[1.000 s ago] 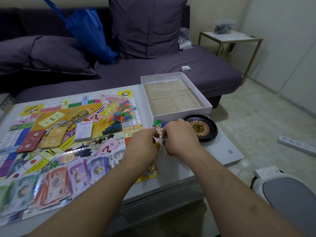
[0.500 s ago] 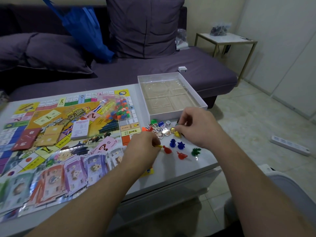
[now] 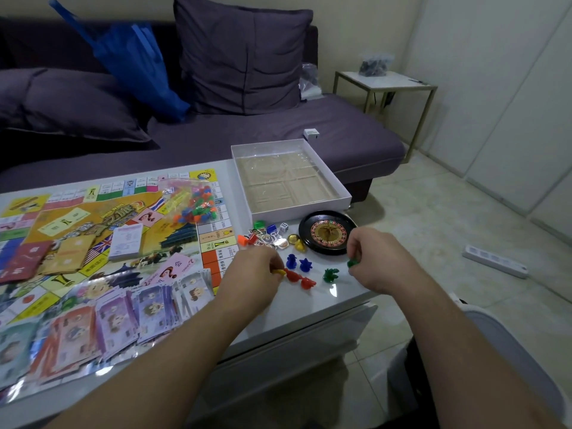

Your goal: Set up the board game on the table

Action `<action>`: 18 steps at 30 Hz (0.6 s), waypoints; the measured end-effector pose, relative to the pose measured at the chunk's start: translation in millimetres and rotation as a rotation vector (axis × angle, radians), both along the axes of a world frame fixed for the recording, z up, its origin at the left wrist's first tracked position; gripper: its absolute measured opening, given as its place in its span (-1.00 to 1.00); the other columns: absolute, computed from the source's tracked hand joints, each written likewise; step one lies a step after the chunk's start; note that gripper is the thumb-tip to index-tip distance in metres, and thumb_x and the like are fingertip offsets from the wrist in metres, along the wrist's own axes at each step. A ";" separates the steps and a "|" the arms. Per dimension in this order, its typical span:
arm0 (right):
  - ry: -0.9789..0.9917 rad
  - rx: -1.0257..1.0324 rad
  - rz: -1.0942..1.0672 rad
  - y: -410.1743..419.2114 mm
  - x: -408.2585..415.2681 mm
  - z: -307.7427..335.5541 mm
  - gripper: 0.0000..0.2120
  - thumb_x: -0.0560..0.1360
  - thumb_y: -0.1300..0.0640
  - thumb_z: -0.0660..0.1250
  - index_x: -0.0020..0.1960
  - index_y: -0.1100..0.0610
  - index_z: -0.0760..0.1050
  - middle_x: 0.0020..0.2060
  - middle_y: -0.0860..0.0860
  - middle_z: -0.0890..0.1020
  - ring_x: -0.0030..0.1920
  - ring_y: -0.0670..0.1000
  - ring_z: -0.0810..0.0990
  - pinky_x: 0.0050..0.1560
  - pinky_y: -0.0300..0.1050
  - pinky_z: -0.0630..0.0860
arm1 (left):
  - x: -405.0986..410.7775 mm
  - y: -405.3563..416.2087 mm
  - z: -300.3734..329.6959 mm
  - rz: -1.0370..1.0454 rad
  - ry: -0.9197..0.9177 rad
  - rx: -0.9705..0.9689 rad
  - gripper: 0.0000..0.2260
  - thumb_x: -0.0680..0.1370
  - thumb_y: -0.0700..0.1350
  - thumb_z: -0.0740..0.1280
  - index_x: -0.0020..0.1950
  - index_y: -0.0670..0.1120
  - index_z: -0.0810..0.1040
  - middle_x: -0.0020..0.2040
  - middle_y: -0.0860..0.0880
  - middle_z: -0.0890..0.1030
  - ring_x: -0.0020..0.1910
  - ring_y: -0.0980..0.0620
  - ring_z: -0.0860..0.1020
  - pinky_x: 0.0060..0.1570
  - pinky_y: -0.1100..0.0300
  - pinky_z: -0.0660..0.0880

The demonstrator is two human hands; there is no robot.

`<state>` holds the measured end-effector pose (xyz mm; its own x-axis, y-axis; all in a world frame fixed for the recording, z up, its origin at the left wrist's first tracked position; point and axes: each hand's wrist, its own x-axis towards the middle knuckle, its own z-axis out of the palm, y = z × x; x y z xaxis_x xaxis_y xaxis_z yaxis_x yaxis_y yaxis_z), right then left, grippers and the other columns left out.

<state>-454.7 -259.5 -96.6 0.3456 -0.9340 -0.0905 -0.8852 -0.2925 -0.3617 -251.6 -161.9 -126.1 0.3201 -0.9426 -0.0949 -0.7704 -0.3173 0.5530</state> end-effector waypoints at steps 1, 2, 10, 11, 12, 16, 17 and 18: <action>0.009 0.012 0.008 0.4 1.6 -2.9 -0.74 0.40 0.30 0.39 -0.14 -0.05 0.48 -0.15 -0.07 0.60 -0.14 0.01 0.59 -0.13 0.01 0.63 | -1.5 -0.4 0.0 -0.001 0.000 -0.007 -0.77 0.63 -0.12 0.41 0.29 0.02 0.64 0.19 0.02 0.67 0.09 0.12 0.56 0.15 0.24 0.49; 0.015 0.025 0.014 1.0 3.5 -5.2 -0.74 0.39 0.29 0.38 -0.12 -0.06 0.49 -0.13 -0.07 0.60 -0.12 0.01 0.59 -0.10 0.03 0.65 | -3.0 -0.6 0.1 -0.002 -0.003 -0.014 -0.77 0.63 -0.12 0.42 0.29 0.01 0.65 0.18 0.02 0.67 0.08 0.12 0.55 0.16 0.23 0.50; -0.005 0.036 0.015 -2.3 9.8 -13.7 -0.70 0.37 0.33 0.42 -0.17 -0.10 0.56 -0.12 -0.07 0.62 -0.12 -0.01 0.62 -0.11 0.00 0.67 | -7.2 0.8 -0.5 0.008 0.002 -0.042 -0.77 0.63 -0.15 0.41 0.29 0.01 0.65 0.16 0.03 0.66 0.04 0.13 0.54 0.07 0.30 0.45; -0.007 0.045 0.022 -2.4 9.7 -12.7 -0.68 0.38 0.34 0.43 -0.18 -0.10 0.56 -0.12 -0.07 0.62 -0.11 -0.02 0.62 -0.13 -0.04 0.65 | -6.1 1.2 -1.0 0.009 0.001 -0.044 -0.76 0.64 -0.16 0.41 0.29 0.01 0.65 0.16 0.03 0.66 0.04 0.14 0.54 0.06 0.31 0.44; -0.005 0.050 0.028 -2.1 8.9 -11.2 -0.66 0.39 0.36 0.43 -0.18 -0.11 0.56 -0.12 -0.07 0.63 -0.11 -0.02 0.62 -0.14 -0.07 0.63 | -4.8 1.6 -1.8 0.010 0.000 -0.045 -0.76 0.63 -0.16 0.41 0.29 0.01 0.64 0.16 0.04 0.66 0.05 0.14 0.54 0.06 0.31 0.44; -0.039 0.022 -0.014 1.8 2.7 -0.7 -0.63 0.38 0.42 0.30 -0.17 -0.07 0.59 -0.15 -0.04 0.66 -0.12 0.02 0.65 -0.11 -0.04 0.67 | 4.0 4.1 -2.2 0.059 0.039 -0.025 -0.72 0.61 -0.28 0.38 0.26 0.00 0.62 0.16 0.03 0.63 0.08 0.10 0.56 0.10 0.24 0.55; -0.052 0.003 -0.039 2.6 1.8 1.9 -0.64 0.37 0.42 0.28 -0.18 -0.04 0.61 -0.16 -0.03 0.66 -0.14 0.03 0.65 -0.14 -0.02 0.69 | 7.6 4.3 -1.9 0.090 0.050 -0.032 -0.72 0.60 -0.29 0.37 0.24 0.00 0.61 0.14 0.03 0.63 0.09 0.08 0.56 0.12 0.19 0.59; -0.062 -0.017 -0.063 3.0 2.5 4.2 -0.67 0.36 0.40 0.29 -0.18 -0.03 0.62 -0.17 -0.02 0.66 -0.16 0.04 0.64 -0.16 -0.01 0.69 | 11.8 4.4 -1.4 0.123 0.052 -0.048 -0.73 0.60 -0.29 0.36 0.22 0.00 0.59 0.13 0.02 0.62 0.08 0.06 0.57 0.10 0.15 0.60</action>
